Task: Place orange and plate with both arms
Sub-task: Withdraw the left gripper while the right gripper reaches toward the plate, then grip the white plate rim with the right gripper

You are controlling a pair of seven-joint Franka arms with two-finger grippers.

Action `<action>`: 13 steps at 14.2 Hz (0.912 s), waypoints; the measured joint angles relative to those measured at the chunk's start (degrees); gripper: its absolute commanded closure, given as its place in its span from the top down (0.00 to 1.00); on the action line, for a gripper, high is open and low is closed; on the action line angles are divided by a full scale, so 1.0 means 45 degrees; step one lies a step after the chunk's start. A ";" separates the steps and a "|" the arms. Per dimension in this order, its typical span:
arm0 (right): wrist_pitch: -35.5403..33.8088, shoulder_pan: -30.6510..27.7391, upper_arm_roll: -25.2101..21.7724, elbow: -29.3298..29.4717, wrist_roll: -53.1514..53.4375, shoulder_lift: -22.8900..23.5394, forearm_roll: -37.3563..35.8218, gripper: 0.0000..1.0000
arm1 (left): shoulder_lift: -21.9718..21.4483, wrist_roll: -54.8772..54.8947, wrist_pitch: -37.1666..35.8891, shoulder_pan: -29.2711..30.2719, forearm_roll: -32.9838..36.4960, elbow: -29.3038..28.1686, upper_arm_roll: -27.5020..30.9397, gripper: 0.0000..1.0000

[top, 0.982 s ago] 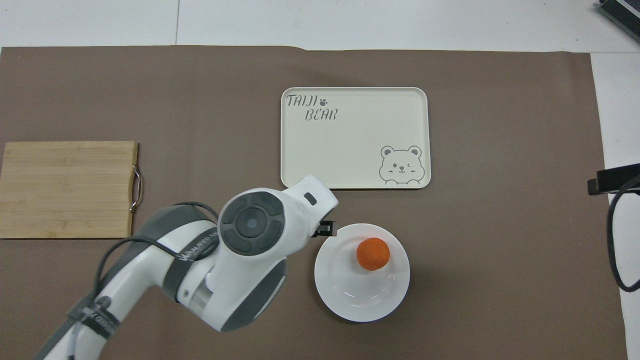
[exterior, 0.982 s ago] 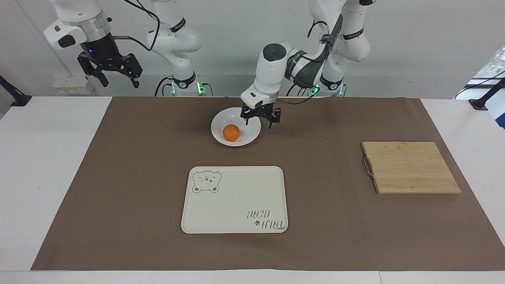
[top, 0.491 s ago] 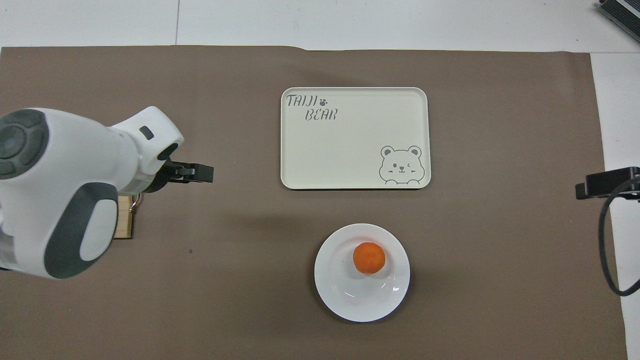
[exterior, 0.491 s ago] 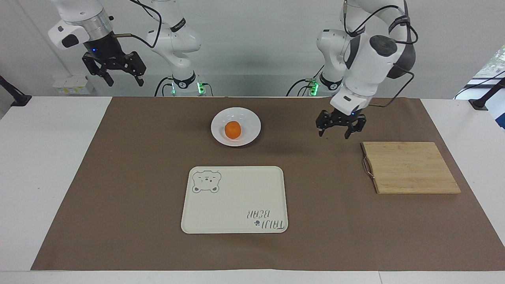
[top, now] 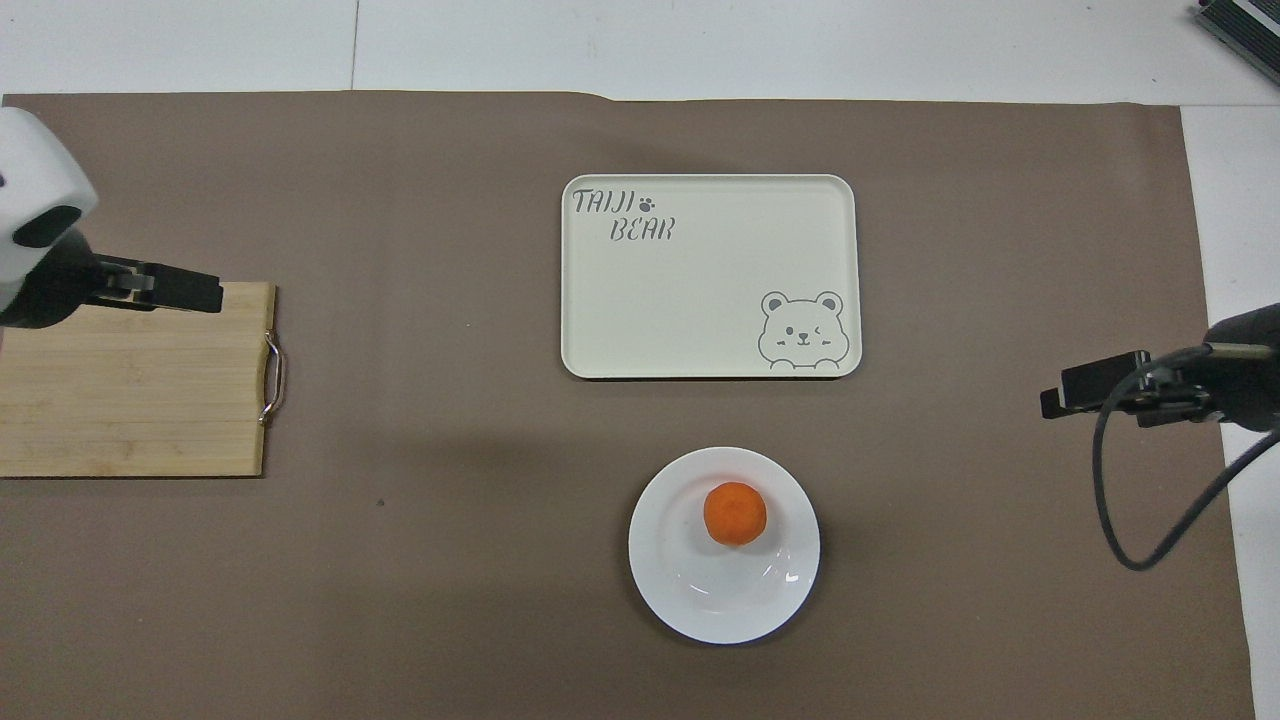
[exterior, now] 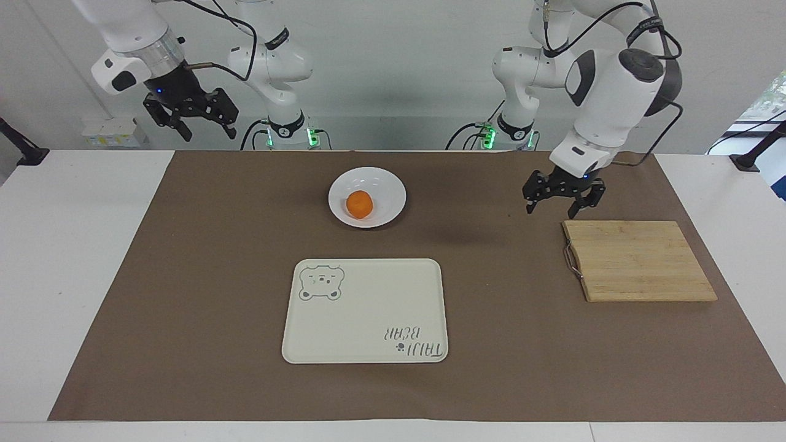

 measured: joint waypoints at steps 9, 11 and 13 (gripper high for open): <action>0.2791 0.0045 0.0026 -0.4174 -0.3566 0.0215 0.3605 1.00 | 0.0602 0.0052 -0.3613 0.0430 -0.0230 0.2808 -0.0051 1.00; 0.3757 0.0407 0.0066 -0.5415 -0.4087 0.0301 0.4467 1.00 | 0.0598 0.0052 -0.4111 0.0431 -0.0230 0.2807 -0.0049 1.00; 0.4426 0.0794 0.0095 -0.6466 -0.4717 0.0309 0.5293 1.00 | 0.0521 0.0052 -0.4426 0.0431 -0.0229 0.2709 -0.0049 1.00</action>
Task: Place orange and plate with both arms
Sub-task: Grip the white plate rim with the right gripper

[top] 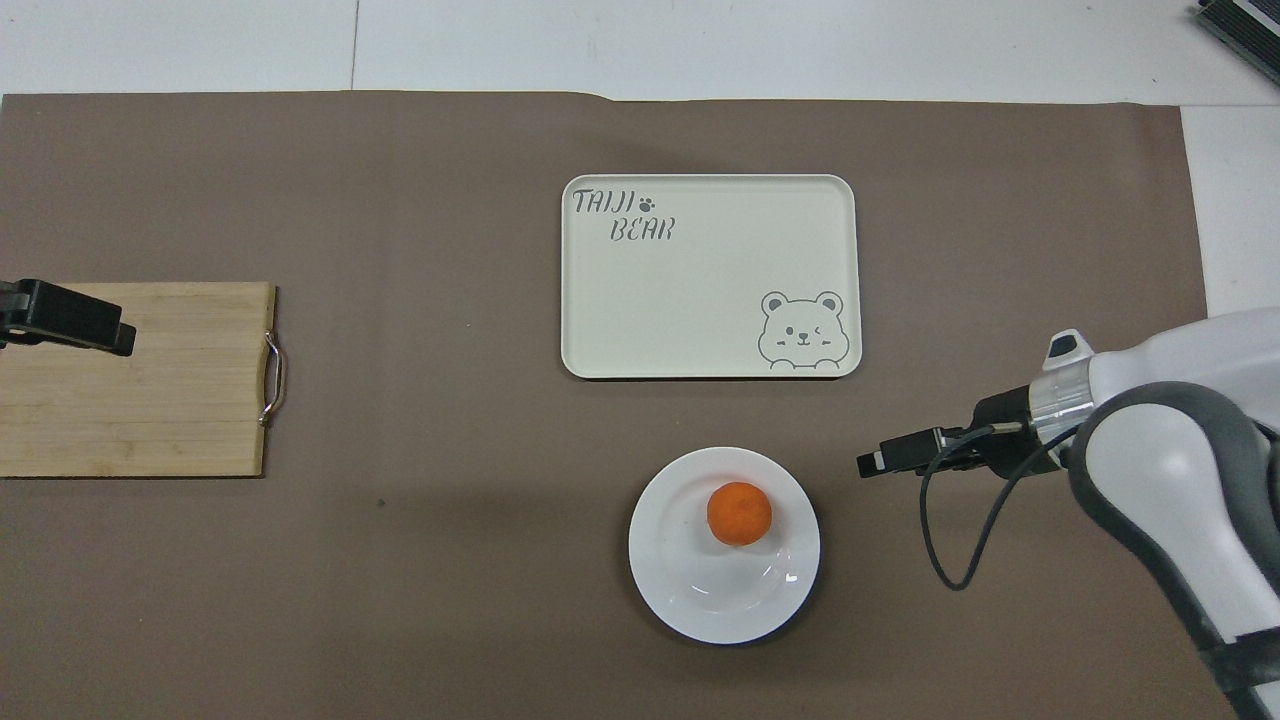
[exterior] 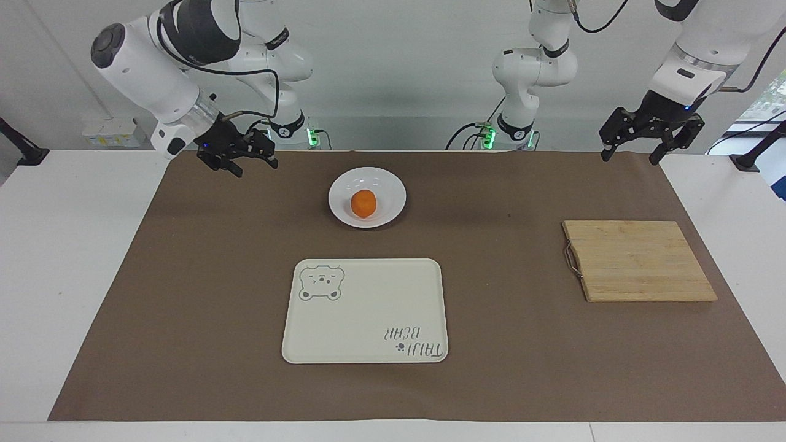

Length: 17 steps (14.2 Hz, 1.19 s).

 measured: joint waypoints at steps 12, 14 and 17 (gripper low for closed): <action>0.1318 0.0406 -0.0016 -0.3909 -0.2181 -0.0133 0.1795 1.00 | -0.0242 0.0000 -0.0233 0.0057 0.0000 -0.0248 0.0019 1.00; 0.1482 0.0410 -0.0015 -0.4207 -0.2296 -0.0135 0.2312 1.00 | -0.0242 0.0000 -0.0233 0.0058 0.0001 -0.0248 0.0019 1.00; 0.1667 0.0413 -0.0010 -0.4471 -0.2308 -0.0054 0.3261 1.00 | -0.0242 0.0000 -0.0233 0.0059 0.0001 -0.0248 0.0018 1.00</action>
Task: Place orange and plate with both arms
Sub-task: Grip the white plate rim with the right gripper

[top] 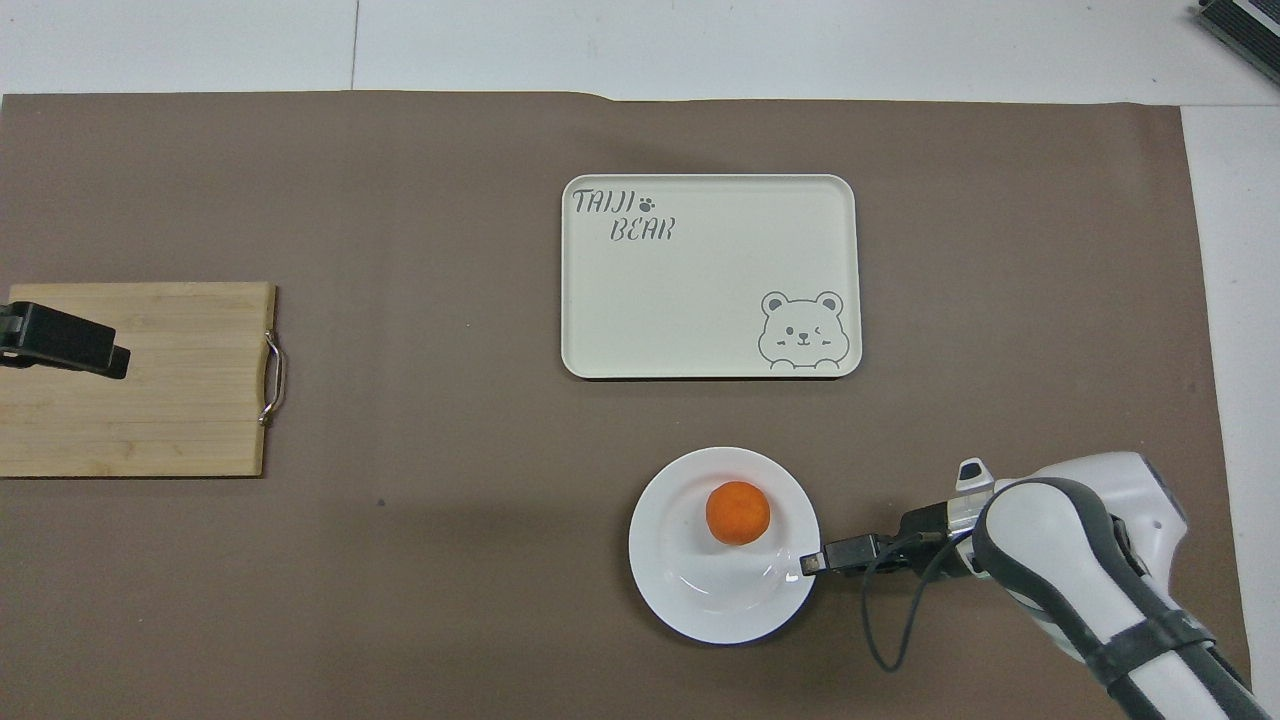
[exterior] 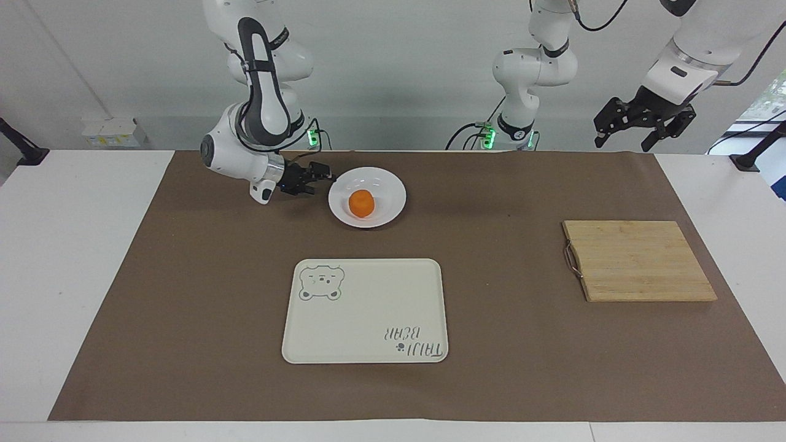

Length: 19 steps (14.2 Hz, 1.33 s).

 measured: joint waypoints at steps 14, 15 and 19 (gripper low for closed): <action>0.0526 0.0450 -0.0002 -0.0029 0.0664 0.0627 0.1251 0.00 | 0.0000 0.0000 0.0000 0.0004 0.0000 0.0000 -0.0001 1.00; 0.0440 0.0448 -0.0006 0.0054 0.0734 0.0648 0.1292 0.00 | 0.0000 0.0000 0.0000 0.0004 0.0000 0.0000 -0.0001 1.00; -0.0263 0.0403 -0.0045 0.0580 0.0806 0.0706 0.1389 0.00 | 0.0000 0.0000 0.0000 0.0004 0.0000 0.0000 -0.0001 1.00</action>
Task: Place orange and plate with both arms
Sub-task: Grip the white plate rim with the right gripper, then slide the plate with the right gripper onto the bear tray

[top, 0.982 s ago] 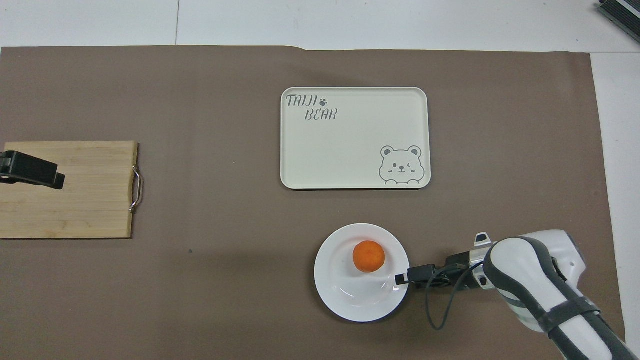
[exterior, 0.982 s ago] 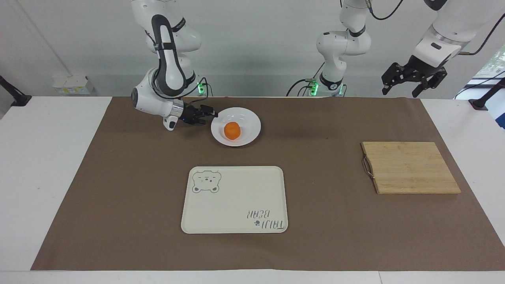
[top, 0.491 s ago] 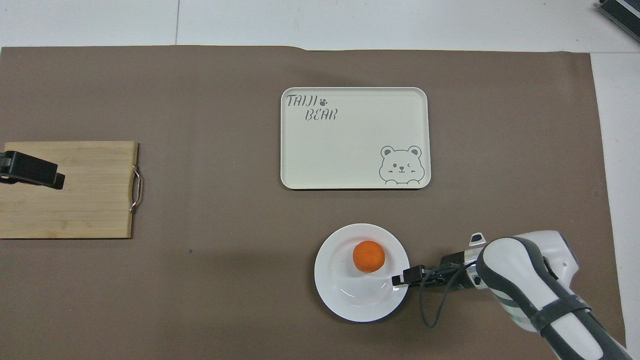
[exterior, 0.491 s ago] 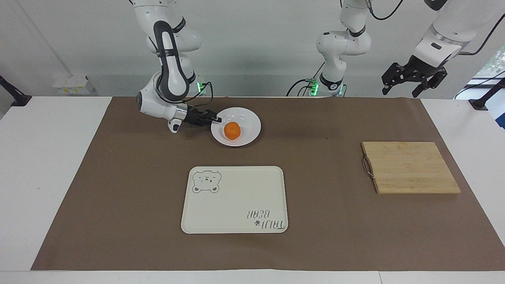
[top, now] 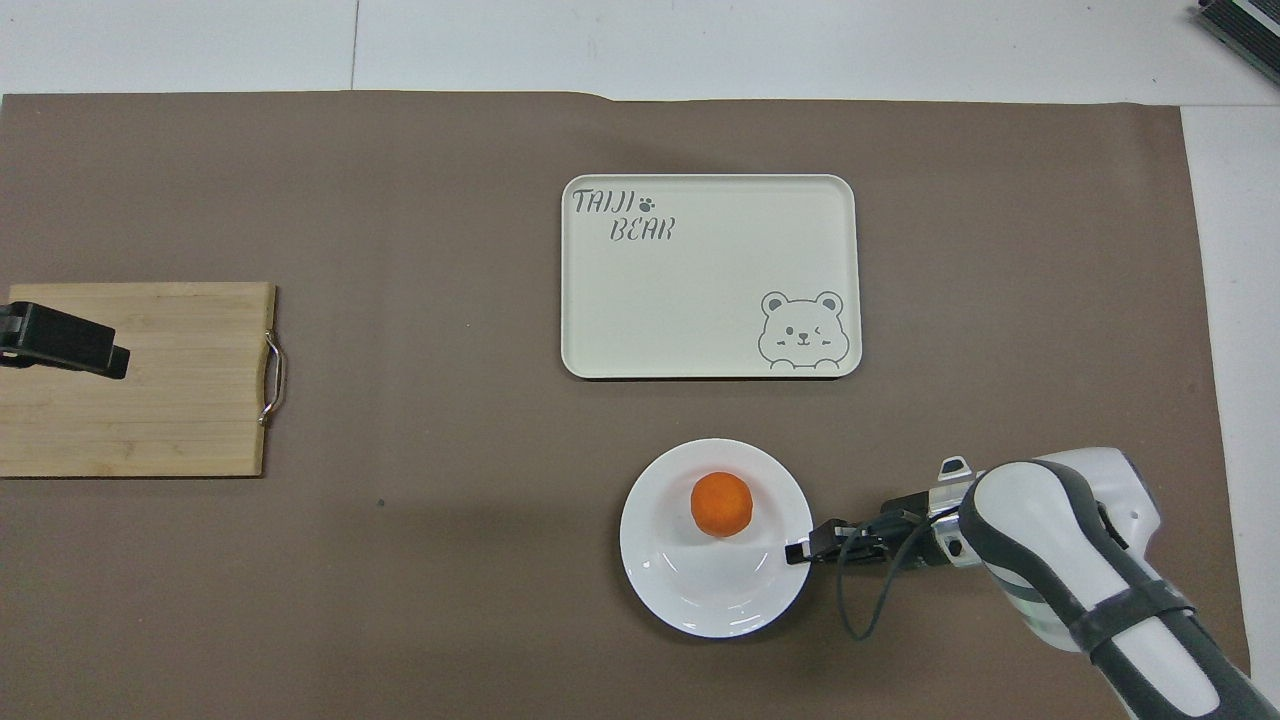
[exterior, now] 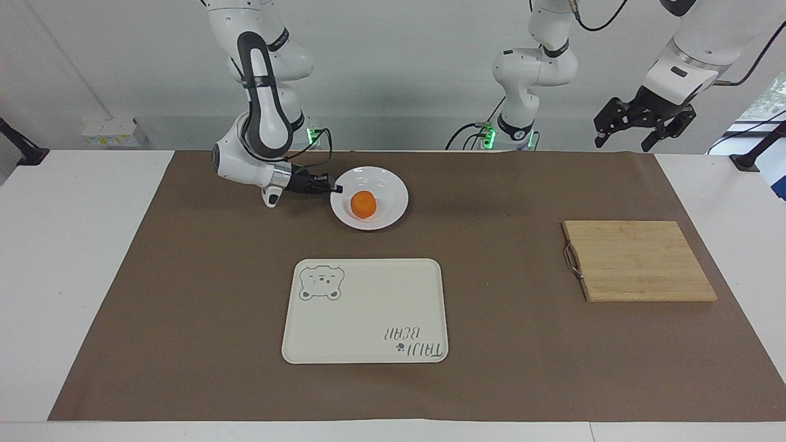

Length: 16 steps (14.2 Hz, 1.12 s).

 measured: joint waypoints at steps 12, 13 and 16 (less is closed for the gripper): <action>-0.1589 -0.0921 0.0027 0.2608 -0.1958 0.1398 0.1599 0.00 | 0.0000 0.0000 0.0000 0.0001 0.0000 0.0000 0.0000 1.00; -0.1539 -0.0806 0.0031 0.3123 -0.1753 0.1683 0.1646 0.00 | 0.0000 0.0000 0.0000 0.0001 0.0000 0.0000 0.0000 1.00; -0.1098 -0.0589 0.0046 0.4967 -0.0711 0.2731 0.1660 0.00 | 0.0000 0.0000 0.0000 0.0001 0.0000 0.0000 0.0000 1.00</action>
